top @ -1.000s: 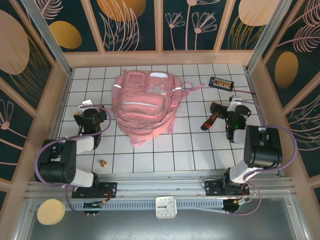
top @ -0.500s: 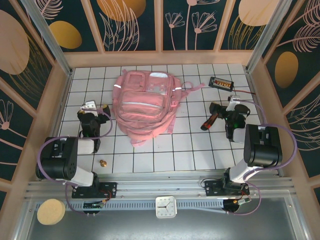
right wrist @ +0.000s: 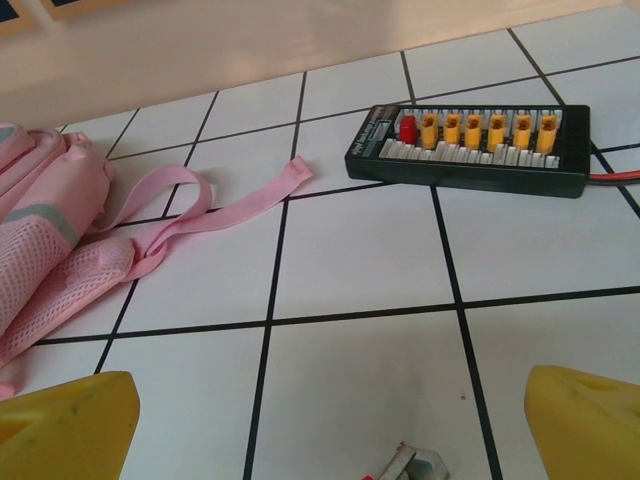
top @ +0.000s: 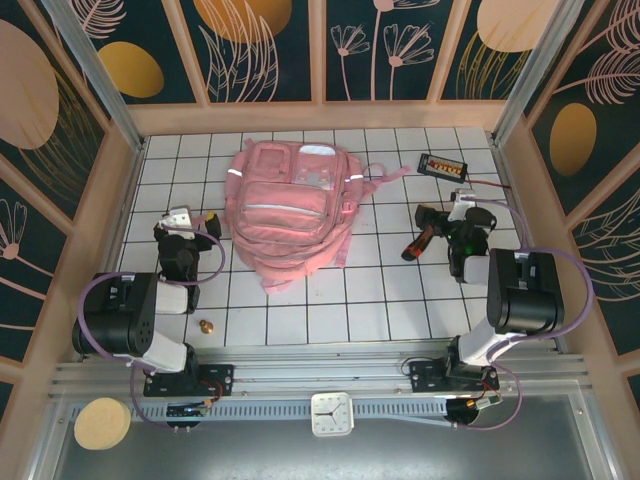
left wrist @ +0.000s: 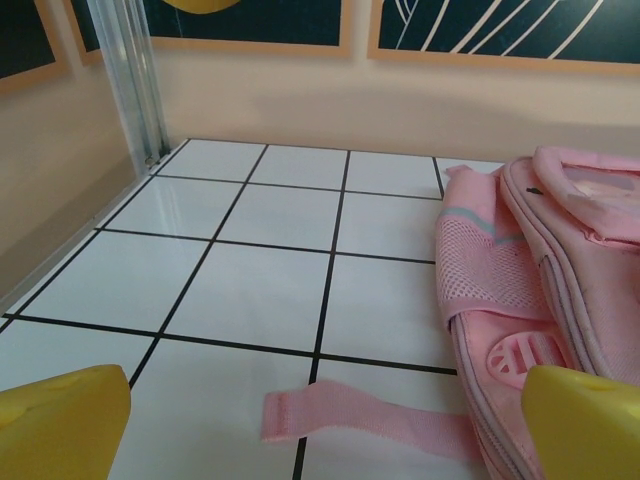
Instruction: Pack the student bag
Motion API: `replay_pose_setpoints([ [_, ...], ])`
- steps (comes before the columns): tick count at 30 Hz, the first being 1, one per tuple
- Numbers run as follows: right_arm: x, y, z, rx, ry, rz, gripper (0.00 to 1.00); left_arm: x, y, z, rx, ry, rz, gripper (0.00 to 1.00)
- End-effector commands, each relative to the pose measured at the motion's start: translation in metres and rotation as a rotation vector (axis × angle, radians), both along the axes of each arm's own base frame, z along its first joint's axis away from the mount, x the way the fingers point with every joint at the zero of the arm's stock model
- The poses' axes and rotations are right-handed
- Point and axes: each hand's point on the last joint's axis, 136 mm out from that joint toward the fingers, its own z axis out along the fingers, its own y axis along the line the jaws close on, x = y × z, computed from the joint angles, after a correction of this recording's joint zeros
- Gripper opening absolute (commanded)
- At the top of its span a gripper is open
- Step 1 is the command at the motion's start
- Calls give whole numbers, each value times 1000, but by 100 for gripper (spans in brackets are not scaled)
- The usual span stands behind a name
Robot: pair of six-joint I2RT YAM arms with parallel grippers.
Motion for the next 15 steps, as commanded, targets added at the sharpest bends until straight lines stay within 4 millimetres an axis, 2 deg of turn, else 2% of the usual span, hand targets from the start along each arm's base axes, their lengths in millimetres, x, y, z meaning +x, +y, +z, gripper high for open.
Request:
replay_pose_setpoints([
  [1,-2,8,12,-54,-64,28,99,1,0,11,0,-54,-8,99],
  [5,-11,10,16,-63,-101,30,99,0,0,11,0,-55,-8,99],
  [15,-37,-5,29,-60,-235,-75,99,0,0,11,1,-55,-8,99],
])
